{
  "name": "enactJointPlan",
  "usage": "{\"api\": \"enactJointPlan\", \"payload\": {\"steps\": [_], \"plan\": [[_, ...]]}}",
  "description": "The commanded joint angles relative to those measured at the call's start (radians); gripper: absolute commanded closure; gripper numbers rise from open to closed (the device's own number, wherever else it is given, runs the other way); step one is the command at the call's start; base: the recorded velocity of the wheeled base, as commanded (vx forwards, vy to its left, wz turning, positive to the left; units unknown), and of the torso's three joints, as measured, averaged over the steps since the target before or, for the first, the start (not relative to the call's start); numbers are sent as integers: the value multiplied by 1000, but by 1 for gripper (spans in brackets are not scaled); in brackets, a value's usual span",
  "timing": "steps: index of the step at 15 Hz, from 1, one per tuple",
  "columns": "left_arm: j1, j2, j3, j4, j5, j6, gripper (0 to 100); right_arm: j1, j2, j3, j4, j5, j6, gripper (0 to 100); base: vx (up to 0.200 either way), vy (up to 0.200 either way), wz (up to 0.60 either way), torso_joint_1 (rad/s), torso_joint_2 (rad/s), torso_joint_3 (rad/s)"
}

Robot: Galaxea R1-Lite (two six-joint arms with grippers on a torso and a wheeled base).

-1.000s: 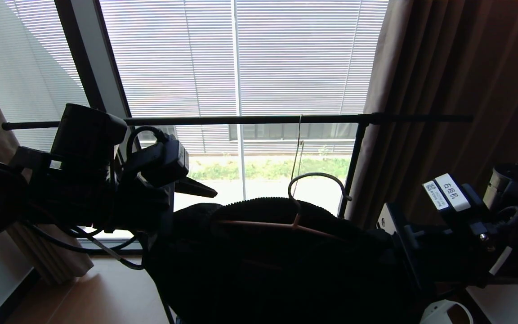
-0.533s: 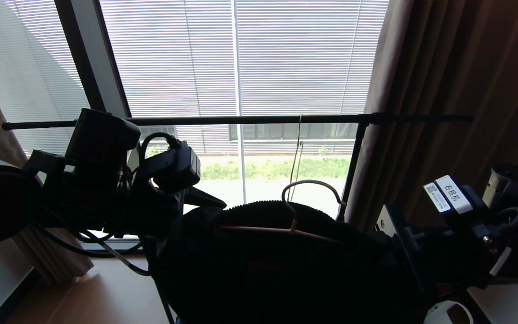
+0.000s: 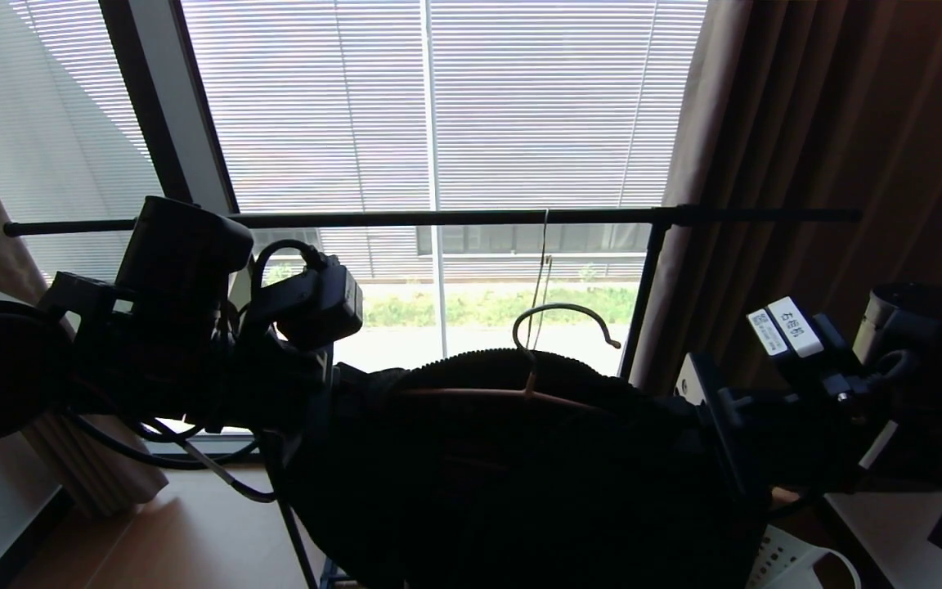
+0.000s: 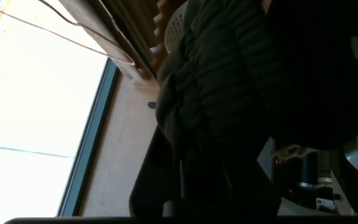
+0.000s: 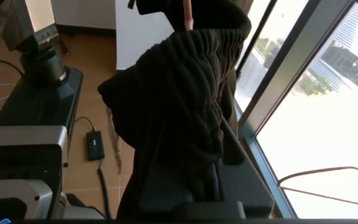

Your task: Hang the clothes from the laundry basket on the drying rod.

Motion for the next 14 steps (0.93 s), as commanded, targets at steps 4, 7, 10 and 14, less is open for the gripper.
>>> {"api": "enactJointPlan", "payload": {"steps": [4,7,10,14], "plan": [[22,12,-15,-9,0,-48,100,-33,98,-68,2,-2,19,100,0,0,0,0,0,0],[40,15,-9,-7,0,-49,100,-45,106,-59,1,-3,11,0,0,0,0,0,0,0],[47,15,-7,-9,0,-114,100,-58,99,-47,2,-3,5,0,0,0,0,0,0,0],[109,-8,24,-9,-6,-120,100,-121,84,-15,8,-7,-44,0,0,0,0,0,0,0]]}}
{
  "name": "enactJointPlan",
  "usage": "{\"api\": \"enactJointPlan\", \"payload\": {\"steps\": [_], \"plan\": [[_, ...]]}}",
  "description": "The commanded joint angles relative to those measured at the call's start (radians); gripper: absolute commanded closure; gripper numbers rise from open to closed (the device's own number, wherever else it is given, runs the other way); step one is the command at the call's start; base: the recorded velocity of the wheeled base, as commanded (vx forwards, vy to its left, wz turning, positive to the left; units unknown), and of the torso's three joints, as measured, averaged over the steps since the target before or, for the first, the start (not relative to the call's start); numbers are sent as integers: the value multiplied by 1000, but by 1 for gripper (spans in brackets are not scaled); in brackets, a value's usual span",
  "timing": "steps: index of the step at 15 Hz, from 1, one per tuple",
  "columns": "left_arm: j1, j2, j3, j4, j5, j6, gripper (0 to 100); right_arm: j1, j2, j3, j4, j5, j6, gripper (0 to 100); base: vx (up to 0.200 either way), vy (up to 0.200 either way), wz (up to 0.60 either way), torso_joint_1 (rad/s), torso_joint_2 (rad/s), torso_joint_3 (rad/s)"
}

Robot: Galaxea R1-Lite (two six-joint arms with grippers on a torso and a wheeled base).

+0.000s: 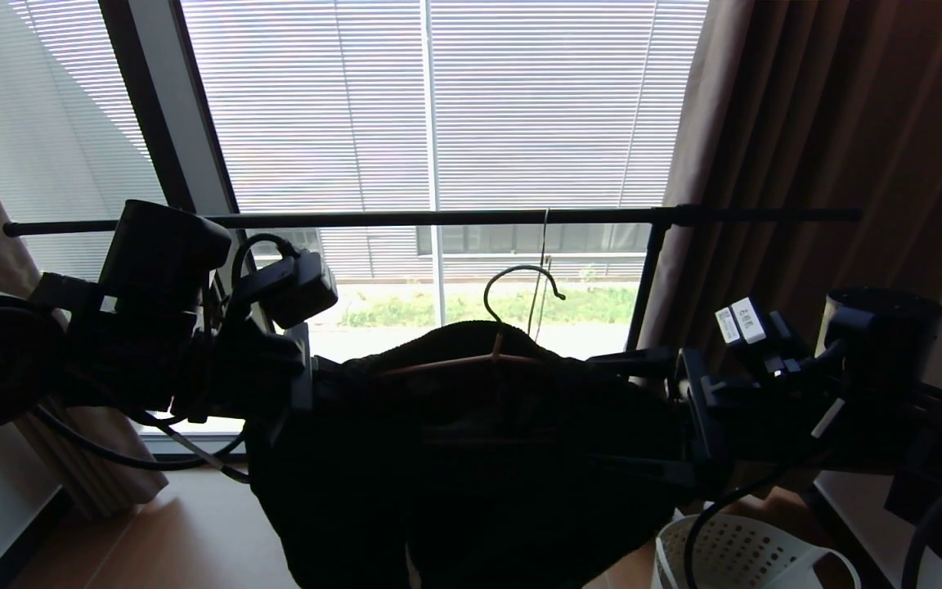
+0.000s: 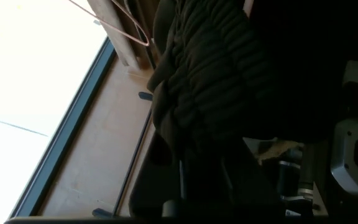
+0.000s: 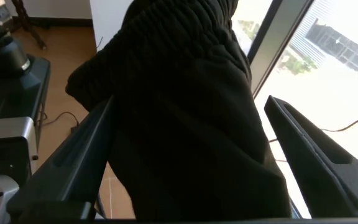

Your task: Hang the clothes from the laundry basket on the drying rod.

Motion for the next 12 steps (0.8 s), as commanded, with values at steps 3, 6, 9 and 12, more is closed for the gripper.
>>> {"api": "enactJointPlan", "payload": {"steps": [3,6,9,12], "plan": [[25,-58,18,2,-1,-5,100,-34,-22,5,-3,0,-2,0,0,0,0,0,0,0],[26,-110,61,1,-1,-31,100,-59,-20,0,-3,0,-2,0,0,0,0,0,0,0],[36,-164,89,1,-1,-59,100,-111,-14,-20,-3,2,0,0,0,0,0,0,0,0],[65,-213,116,1,-12,-85,100,-195,-91,51,0,5,1,0,0,0,0,0,0,0]]}}
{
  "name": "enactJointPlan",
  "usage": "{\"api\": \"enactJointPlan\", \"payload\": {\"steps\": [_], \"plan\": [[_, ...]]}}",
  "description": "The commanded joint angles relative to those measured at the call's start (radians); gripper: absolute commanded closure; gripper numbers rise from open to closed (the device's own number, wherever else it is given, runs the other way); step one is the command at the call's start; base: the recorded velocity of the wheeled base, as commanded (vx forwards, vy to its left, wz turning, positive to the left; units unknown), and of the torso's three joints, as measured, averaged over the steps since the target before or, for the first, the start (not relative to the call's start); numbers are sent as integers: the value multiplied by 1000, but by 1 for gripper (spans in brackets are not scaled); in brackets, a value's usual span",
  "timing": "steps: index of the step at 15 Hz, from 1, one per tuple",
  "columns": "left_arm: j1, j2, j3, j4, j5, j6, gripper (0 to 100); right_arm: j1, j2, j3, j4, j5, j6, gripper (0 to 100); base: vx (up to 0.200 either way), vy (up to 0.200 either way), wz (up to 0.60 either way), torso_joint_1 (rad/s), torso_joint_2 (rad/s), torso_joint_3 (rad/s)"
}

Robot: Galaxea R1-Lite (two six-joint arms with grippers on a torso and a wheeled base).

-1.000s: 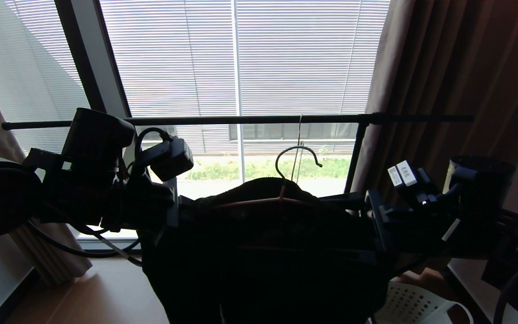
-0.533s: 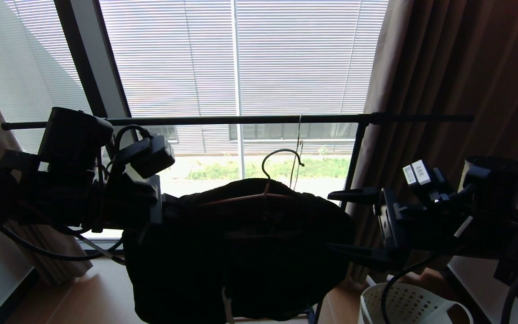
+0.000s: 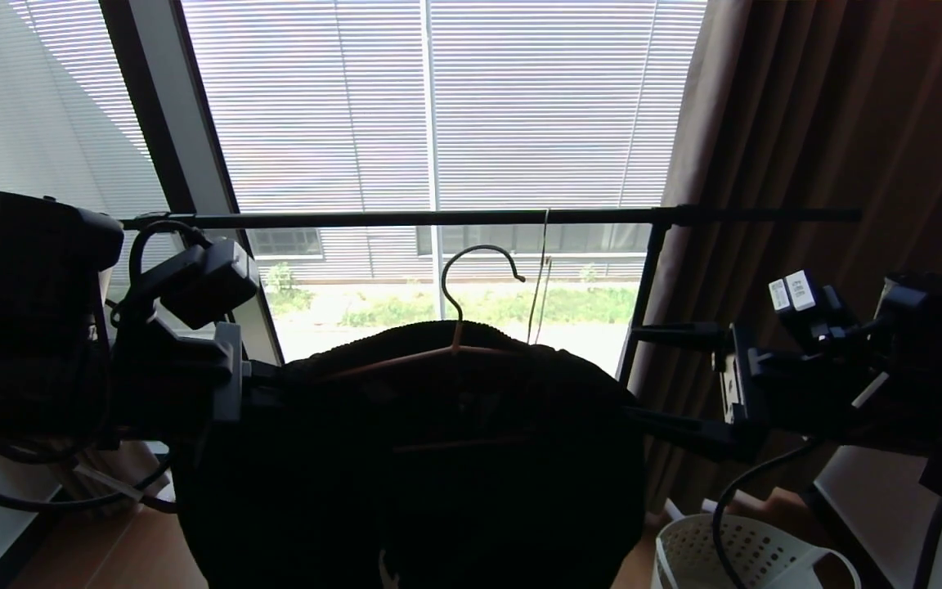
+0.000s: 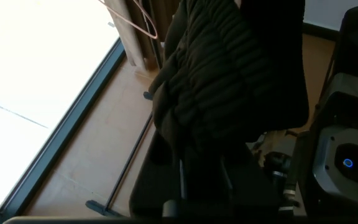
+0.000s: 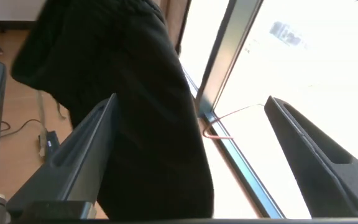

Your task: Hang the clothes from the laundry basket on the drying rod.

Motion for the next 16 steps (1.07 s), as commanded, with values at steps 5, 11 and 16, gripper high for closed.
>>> {"api": "enactJointPlan", "payload": {"steps": [5,11,16], "plan": [[20,-32,8,-4,-43,-13,100,-58,78,149,-7,4,-104,0,0,0,0,0,0,0],[23,-60,16,-2,-51,-58,100,-60,245,106,-8,4,-152,0,0,0,0,0,0,0],[22,-95,32,-4,-76,-90,100,-49,273,106,-8,7,-173,0,0,0,0,0,0,0]]}}
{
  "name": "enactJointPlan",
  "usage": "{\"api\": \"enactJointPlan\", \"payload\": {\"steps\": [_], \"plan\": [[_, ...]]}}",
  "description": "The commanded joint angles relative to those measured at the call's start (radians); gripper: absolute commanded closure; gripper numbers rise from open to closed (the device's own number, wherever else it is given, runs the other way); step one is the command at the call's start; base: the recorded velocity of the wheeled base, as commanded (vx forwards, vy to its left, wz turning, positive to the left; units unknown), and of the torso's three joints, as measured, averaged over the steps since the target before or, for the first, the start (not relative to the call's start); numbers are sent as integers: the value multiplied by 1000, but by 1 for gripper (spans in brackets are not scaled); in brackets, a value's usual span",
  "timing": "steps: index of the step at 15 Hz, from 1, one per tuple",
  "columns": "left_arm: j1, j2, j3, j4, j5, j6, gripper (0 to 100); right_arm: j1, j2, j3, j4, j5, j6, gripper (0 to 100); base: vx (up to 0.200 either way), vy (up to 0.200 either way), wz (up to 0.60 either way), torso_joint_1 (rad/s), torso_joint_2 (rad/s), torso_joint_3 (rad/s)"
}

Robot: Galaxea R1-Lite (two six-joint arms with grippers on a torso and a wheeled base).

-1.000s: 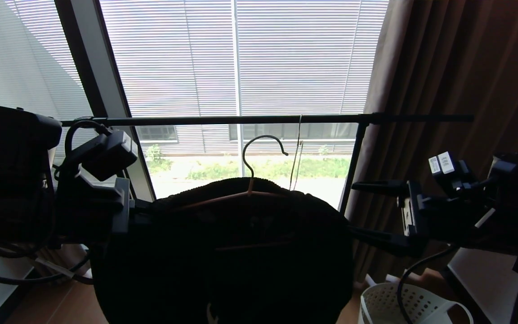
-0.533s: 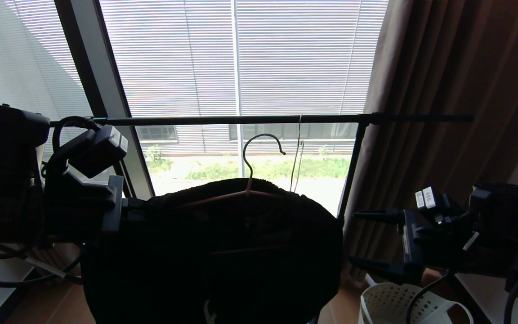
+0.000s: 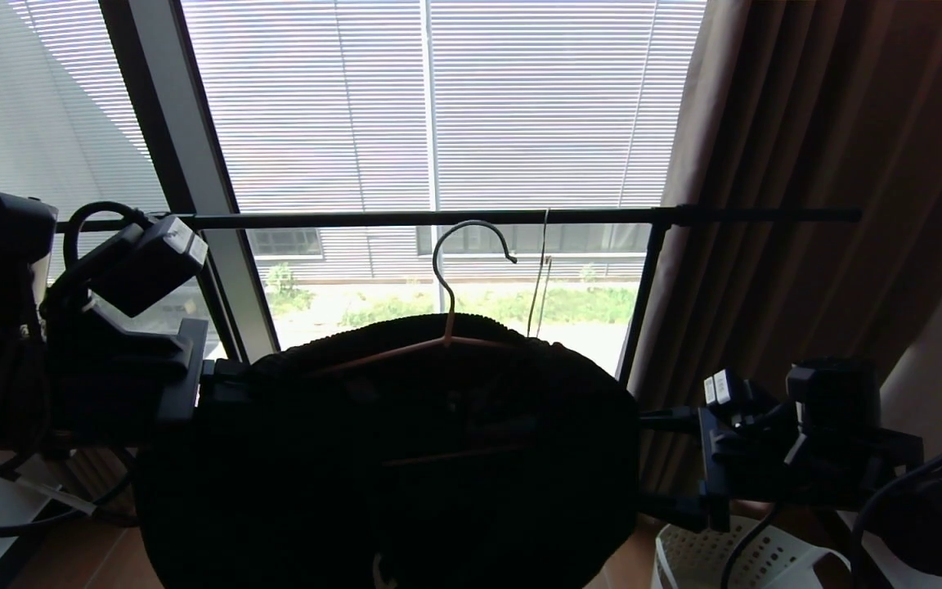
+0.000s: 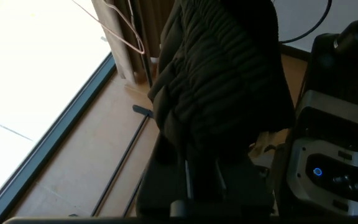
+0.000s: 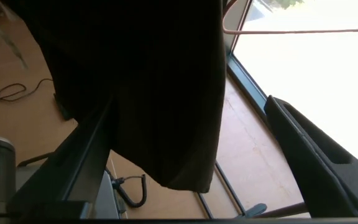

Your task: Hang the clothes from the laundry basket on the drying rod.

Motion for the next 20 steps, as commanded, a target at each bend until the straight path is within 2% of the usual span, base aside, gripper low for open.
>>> {"api": "enactJointPlan", "payload": {"steps": [1,5,8,9,12,20], "plan": [[-1,-19,23,-7,0,-7,100,3,19,0,1,2,-1,0,0,0,0,0,0,0],[-7,-16,66,-147,0,-71,100,20,52,-6,-2,4,-1,0,0,0,0,0,0,0],[-8,-18,73,-153,-2,-73,100,23,67,-14,-2,4,1,0,0,0,0,0,0,0],[-8,-22,73,-158,-4,-80,100,21,78,-15,-2,5,-1,100,0,0,0,0,0,0],[4,-47,73,-156,-77,-99,100,20,76,-26,-2,4,3,100,0,0,0,0,0,0],[102,-85,122,-158,-89,-119,100,-108,78,-89,1,5,15,100,0,0,0,0,0,0]]}}
